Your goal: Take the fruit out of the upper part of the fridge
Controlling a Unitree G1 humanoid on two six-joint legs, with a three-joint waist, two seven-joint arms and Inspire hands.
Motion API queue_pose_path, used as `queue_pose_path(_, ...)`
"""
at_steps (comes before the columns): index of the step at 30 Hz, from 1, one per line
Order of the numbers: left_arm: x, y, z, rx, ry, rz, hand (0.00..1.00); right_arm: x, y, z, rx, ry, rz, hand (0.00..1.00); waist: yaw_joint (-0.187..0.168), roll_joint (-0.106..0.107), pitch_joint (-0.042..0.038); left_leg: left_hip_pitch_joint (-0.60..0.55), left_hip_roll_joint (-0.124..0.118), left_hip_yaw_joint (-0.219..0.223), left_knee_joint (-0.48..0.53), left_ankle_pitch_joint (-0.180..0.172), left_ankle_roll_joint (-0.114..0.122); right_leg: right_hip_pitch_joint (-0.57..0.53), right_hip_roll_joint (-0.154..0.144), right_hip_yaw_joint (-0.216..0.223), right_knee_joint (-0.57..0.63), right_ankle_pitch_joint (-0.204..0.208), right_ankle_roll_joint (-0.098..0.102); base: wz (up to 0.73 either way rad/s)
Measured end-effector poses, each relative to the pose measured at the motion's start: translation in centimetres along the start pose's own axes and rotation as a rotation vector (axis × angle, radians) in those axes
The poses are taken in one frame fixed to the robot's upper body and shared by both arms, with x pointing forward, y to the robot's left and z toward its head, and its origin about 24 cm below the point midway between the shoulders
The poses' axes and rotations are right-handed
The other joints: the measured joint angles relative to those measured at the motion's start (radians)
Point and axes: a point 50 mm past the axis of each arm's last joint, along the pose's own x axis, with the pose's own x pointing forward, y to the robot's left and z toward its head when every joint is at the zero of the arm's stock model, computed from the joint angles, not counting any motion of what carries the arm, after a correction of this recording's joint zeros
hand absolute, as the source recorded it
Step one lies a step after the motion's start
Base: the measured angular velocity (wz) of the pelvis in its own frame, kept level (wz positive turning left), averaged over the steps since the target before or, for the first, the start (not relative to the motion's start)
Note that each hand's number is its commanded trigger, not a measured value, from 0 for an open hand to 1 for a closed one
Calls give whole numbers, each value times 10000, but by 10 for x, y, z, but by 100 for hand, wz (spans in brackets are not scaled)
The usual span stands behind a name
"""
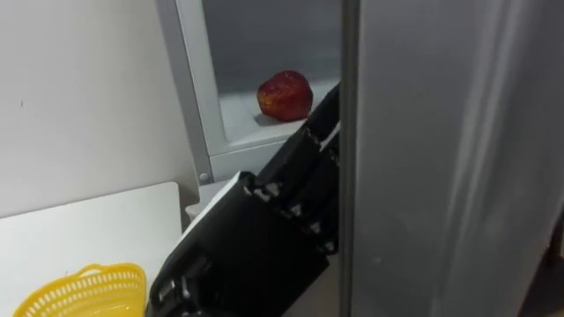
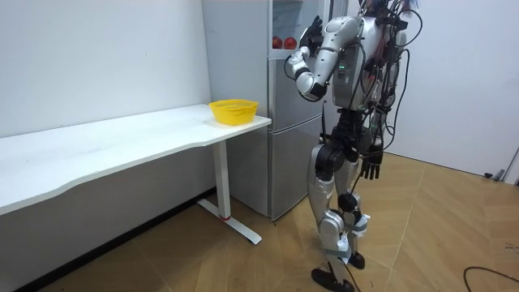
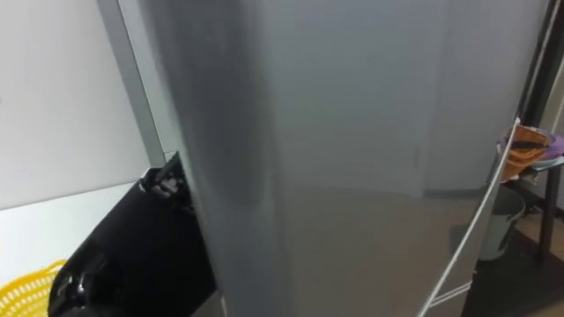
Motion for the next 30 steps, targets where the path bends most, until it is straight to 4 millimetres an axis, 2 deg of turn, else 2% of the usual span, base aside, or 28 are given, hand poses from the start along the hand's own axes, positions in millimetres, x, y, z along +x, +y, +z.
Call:
queue_pose_path(8,0,0,-1,-47,11,-6,0,0,0,1,194,-47,8,0,-197,-6,-4,79,-4,18,-1,0,0,0,14,57,-10,16,16,-1)
queue_pose_path(18,7,-2,-1,-94,41,-349,0,0,1,-3,667,-23,-41,0,-253,-9,-10,81,20,248,-2,0,0,-148,188,520,-12,114,-37,-12)
queue_pose_path(30,13,-5,-3,-226,135,-870,0,0,-1,-1,681,-109,-82,0,-389,-10,-9,74,43,273,-8,0,0,-150,206,629,-20,118,-42,-3)
